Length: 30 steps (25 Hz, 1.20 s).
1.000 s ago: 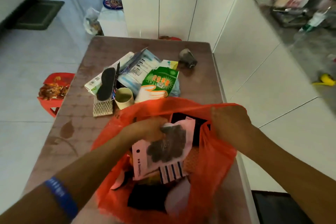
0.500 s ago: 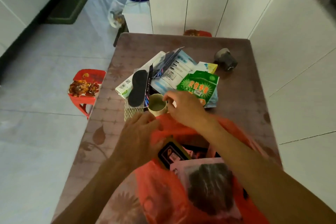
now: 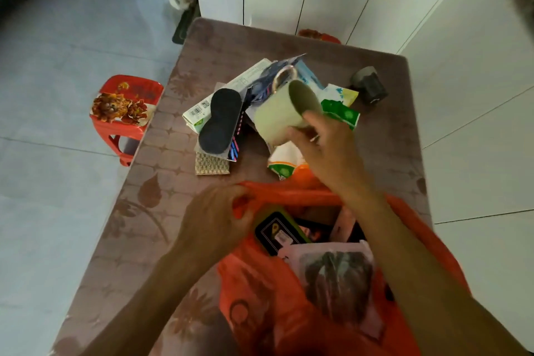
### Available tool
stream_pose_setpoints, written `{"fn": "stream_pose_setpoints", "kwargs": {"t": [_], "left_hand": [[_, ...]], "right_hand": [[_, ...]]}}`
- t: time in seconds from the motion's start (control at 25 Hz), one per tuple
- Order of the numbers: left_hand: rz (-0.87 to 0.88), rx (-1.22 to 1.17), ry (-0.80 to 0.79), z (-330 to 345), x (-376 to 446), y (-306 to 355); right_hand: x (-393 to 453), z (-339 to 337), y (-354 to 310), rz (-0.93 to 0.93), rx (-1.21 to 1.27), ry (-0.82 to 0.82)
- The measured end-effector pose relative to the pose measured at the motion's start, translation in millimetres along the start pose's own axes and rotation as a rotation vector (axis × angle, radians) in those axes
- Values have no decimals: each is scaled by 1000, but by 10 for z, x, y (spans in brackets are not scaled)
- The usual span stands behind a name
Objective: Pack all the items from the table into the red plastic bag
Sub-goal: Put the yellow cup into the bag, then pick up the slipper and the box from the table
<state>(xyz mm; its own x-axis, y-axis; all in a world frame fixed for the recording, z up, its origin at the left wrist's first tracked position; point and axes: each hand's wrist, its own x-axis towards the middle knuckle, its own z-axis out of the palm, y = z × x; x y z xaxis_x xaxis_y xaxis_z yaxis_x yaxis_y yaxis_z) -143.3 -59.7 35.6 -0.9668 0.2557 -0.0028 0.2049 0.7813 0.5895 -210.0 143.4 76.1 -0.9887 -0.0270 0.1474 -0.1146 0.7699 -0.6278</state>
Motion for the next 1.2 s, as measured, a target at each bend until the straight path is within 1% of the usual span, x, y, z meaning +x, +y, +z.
{"fn": "stream_pose_setpoints", "kwargs": {"t": [0.04, 0.08, 0.12, 0.16, 0.2, 0.24, 0.28, 0.36, 0.44, 0.52, 0.56, 0.6, 0.64, 0.68, 0.72, 0.76, 0.8, 0.84, 0.88, 0.92, 0.96, 1.04, 1.12, 1.2], "left_hand": [[3, -27, 67, -20, 47, 155], [31, -30, 95, -13, 102, 282], [52, -30, 62, 8, 143, 388], [62, -37, -7, 31, 173, 442], [68, -35, -82, 55, 188, 450], [77, -9, -145, 81, 187, 417], [81, 13, -196, 88, 168, 375], [97, 39, -243, 72, 105, 285], [148, 36, -261, 34, 28, 274], [253, -16, -270, 28, -38, 329], [294, -46, -291, 32, -60, 359], [309, -97, -321, 39, -70, 360], [291, -207, -349, 23, -40, 286], [229, -413, -354, -11, 8, 222], [112, -685, -291, -36, 83, 114], [-67, -936, -155, -23, 202, -44], [-303, -1087, 7, 28, 360, -229], [-535, -1072, 131, 112, 542, -395], [-722, -919, 173, 236, 745, -574], [-825, -720, 173, 384, 932, -740], [-847, -552, 174, 511, 1090, -889], [-798, -337, 174, 680, 1392, -1167], [-803, -183, 138, 779, 1580, -1404], [-783, -103, 173, 831, 1664, -1562]], "right_hand": [[-290, -323, -127, 83, 189, 106], [-613, -589, -231, 181, 414, 163], [-941, -759, -267, 279, 616, 185], [-1233, -822, -240, 364, 756, 139], [-1451, -785, -158, 431, 833, 47], [-1594, -709, -54, 483, 834, -44], [-1643, -589, 63, 530, 792, -90], [-1571, -315, 326, 620, 702, -46], [-1395, -94, 516, 696, 733, -20], [-1261, 63, 636, 741, 701, -101], [-1227, 93, 665, 747, 618, -151], [-1220, 85, 699, 719, 462, -186], [-1207, 73, 703, 660, 265, -187], [-1225, 32, 691, 599, 89, -152], [-1255, -30, 648, 551, -25, -99], [-1291, -84, 578, 507, -71, -34], [-1329, -115, 510, 464, -92, 20], [-1355, -136, 440, 427, -109, 56], [-1362, -135, 375, 410, -137, 88], [-1372, -108, 345, 397, -165, 117], [-1380, -82, 327, 392, -173, 138], [-1414, -42, 357, 427, -138, 160], [-1489, -30, 435, 418, -160, 159], [-1567, -53, 492, 393, -177, 145]]}}
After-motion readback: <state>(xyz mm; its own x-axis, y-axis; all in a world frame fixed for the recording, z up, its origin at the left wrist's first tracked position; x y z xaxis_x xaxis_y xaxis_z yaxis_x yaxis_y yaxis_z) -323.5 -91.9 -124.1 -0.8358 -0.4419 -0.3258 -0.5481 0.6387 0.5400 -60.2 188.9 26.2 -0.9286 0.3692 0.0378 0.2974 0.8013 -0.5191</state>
